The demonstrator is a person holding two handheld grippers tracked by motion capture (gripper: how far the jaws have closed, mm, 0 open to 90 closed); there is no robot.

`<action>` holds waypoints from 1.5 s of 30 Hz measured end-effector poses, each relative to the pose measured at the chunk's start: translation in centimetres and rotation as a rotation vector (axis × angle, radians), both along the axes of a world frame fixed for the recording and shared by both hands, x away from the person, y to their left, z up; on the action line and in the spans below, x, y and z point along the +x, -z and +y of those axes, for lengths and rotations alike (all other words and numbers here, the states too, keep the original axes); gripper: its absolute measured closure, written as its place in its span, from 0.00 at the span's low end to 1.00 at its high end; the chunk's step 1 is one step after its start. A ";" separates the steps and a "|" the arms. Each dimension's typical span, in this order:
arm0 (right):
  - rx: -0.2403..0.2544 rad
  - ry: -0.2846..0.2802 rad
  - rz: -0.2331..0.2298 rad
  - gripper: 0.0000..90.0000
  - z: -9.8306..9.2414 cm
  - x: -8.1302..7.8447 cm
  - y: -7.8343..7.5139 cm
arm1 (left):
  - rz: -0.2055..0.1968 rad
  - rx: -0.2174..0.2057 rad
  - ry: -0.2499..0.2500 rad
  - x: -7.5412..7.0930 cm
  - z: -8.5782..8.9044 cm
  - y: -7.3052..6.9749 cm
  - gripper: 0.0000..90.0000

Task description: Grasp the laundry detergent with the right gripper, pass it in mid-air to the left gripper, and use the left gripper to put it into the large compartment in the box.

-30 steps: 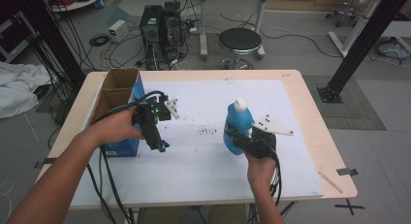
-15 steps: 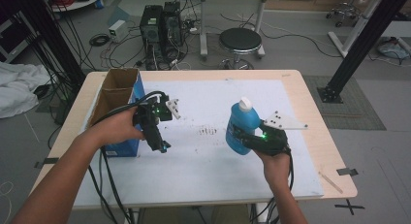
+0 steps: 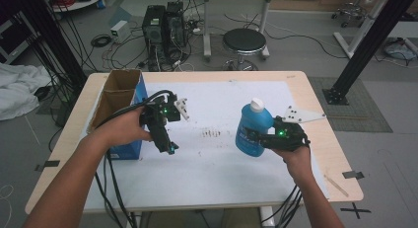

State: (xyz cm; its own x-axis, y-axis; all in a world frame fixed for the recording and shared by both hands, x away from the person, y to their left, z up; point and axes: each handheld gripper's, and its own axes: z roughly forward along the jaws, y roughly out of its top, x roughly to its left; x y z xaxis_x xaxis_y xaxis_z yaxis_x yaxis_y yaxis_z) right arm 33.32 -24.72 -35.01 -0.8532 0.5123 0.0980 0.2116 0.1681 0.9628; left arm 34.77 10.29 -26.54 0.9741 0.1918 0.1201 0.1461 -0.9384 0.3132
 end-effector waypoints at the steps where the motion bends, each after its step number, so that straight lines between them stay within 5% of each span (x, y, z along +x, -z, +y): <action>1: 0.000 -0.013 0.002 0.49 -0.2 0.2 -0.1 | 0.000 0.000 -0.006 0.0 0.0 0.0 0.02; 16: -0.031 -0.169 -0.006 0.49 -0.4 1.6 -0.5 | -0.009 0.000 -0.023 -0.2 0.3 -0.3 0.02; 30: -0.045 -0.401 -0.012 0.49 -0.3 2.6 -0.8 | 0.009 -0.009 0.012 0.2 -1.0 -1.3 0.02; 45: -0.080 -0.485 0.000 0.49 0.3 3.6 -0.9 | 0.016 0.010 0.051 0.7 -2.5 -2.9 0.02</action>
